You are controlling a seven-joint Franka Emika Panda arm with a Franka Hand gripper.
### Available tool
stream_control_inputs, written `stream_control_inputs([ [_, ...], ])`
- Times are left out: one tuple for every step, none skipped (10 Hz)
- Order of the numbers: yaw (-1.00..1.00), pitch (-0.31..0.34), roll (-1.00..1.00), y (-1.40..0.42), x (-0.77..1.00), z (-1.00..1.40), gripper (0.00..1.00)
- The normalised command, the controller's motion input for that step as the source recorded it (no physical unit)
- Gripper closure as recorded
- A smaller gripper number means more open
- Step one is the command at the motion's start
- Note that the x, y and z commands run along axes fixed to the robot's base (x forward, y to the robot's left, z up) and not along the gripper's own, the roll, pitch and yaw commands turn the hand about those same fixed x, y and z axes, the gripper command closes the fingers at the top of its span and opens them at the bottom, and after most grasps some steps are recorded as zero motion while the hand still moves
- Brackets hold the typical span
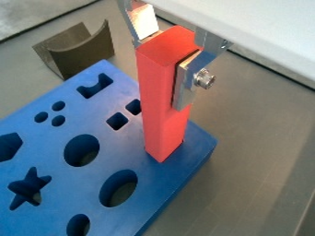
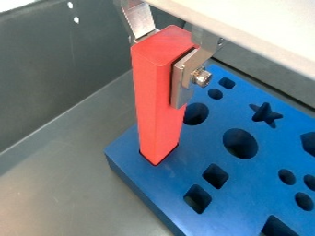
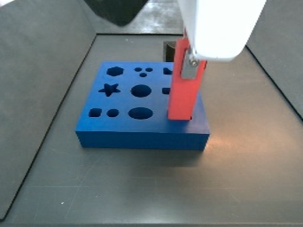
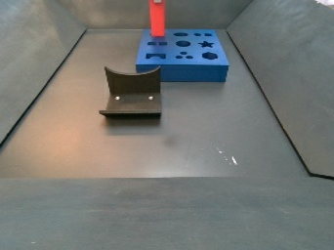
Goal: Insert the rectangle object.
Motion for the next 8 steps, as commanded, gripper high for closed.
stream_control_inputs([
  [0.00,-0.004,0.00,0.00,0.01,-0.33,1.00],
  [0.00,0.000,0.00,0.00,0.05,-0.36,1.00],
  [0.00,0.000,0.00,0.00,0.12,-0.37,1.00],
  [0.00,0.000,0.00,0.00,0.14,-0.36,1.00],
  [0.00,0.000,0.00,0.00,0.15,-0.37,1.00],
  [0.00,0.000,0.00,0.00,0.11,-0.37,1.00],
  [0.00,0.033,0.05,0.00,0.03,-0.01,1.00],
  [0.00,0.000,0.00,0.00,0.00,0.00,1.00],
])
